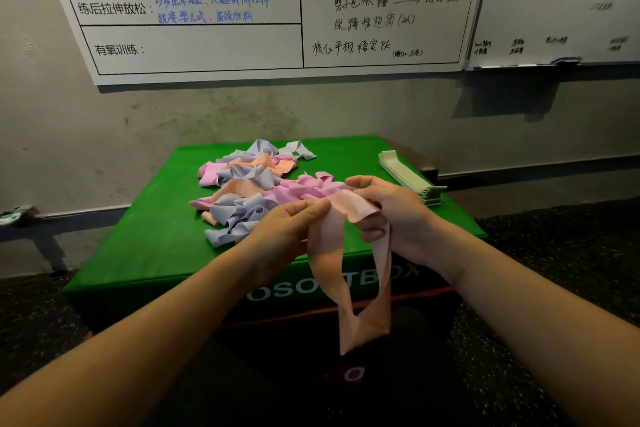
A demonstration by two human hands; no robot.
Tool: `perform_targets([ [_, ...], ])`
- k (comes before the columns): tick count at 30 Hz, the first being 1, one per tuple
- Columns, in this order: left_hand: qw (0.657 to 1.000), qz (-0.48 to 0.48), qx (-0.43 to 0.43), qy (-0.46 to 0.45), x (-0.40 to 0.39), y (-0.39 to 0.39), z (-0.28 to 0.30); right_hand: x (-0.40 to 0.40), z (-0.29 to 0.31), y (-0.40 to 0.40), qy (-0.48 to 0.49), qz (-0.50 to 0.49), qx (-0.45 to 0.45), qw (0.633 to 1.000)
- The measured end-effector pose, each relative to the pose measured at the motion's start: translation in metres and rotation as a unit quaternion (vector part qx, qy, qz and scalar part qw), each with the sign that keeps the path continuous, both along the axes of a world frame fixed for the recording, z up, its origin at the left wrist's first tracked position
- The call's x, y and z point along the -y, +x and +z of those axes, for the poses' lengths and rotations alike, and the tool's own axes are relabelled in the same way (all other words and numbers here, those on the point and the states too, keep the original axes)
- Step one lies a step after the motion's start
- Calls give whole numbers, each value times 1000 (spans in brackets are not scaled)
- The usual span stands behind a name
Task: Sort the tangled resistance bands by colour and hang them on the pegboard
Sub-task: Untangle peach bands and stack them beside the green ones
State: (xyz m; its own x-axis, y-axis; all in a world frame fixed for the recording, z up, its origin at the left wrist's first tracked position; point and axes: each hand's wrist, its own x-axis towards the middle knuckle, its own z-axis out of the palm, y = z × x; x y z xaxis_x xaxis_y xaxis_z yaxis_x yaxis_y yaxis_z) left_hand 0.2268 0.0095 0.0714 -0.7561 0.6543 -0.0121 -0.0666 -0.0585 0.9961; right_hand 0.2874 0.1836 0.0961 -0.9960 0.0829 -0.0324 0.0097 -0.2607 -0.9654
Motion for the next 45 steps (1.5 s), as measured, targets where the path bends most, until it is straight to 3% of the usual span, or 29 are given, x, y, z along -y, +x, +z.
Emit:
perform_targets([
  [3,997,-33,26,58,1,-2,-1,-7,-1,4,4,21,17,1000],
  [7,996,-24,2,87,-3,-1,2,-4,-10,8,228,19,-29,973],
  [9,996,1,-22,85,-6,1,4,-3,-8,10,275,-21,-60,959],
  [13,995,39,-34,82,-9,-2,5,-2,1,14,210,-41,-117,970],
  [17,990,80,-98,65,-12,-3,3,2,3,11,264,-95,-189,941],
  [21,982,106,-131,81,-18,-3,4,2,11,5,225,-88,-179,954],
  [26,997,3,-40,70,-26,4,1,0,19,1,194,-61,-174,964],
  [30,997,-33,-66,-7,-27,14,-11,-8,19,-4,168,-101,-151,969],
  [34,999,-9,-49,19,-30,17,-20,-16,11,-10,104,-125,-99,982],
  [40,996,69,-17,48,-41,9,-12,-21,-13,-13,116,-178,-42,976],
  [45,973,143,129,130,-42,-10,-7,-19,-36,2,228,-51,-51,971],
])
